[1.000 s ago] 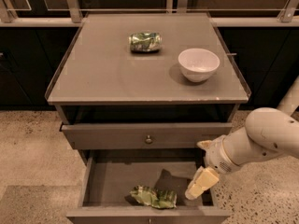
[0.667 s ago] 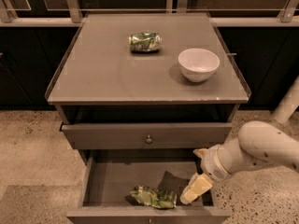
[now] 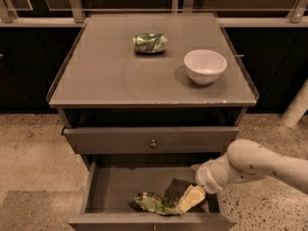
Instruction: Pick green can from middle drawer and place on counter
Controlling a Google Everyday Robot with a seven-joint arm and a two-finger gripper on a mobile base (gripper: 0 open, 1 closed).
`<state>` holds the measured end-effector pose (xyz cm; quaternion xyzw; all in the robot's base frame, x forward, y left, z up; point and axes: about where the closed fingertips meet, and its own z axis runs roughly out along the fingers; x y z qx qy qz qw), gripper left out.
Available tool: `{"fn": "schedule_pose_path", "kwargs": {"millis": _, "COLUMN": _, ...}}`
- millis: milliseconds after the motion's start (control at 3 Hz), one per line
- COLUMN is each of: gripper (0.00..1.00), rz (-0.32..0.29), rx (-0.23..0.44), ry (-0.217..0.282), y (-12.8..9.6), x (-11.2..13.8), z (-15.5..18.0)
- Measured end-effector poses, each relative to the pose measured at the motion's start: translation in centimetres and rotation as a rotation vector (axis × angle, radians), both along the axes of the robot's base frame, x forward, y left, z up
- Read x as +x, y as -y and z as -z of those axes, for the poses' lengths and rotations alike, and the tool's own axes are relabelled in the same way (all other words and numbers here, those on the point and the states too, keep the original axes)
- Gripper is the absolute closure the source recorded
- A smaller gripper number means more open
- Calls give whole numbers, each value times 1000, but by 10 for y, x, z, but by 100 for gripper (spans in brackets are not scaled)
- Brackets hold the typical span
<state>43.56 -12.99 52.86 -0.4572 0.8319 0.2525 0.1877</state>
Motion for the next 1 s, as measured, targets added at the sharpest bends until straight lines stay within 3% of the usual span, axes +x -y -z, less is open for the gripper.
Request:
{"fn": "schedule_pose_path", "kwargs": {"millis": 333, "gripper": 0, "rz": -1, "rx": 1, "ry": -10, "y": -3, "x": 0, "z": 4}}
{"fn": "schedule_pose_path", "kwargs": {"millis": 667, "gripper": 0, "rz": 59, "rx": 48, "ry": -15, "y": -5, "x": 6, "z": 17}}
{"fn": "schedule_pose_path", "kwargs": {"millis": 1000, "gripper": 0, "rz": 83, "rx": 88, "ry": 11, "y": -24, "x": 20, "z": 36}}
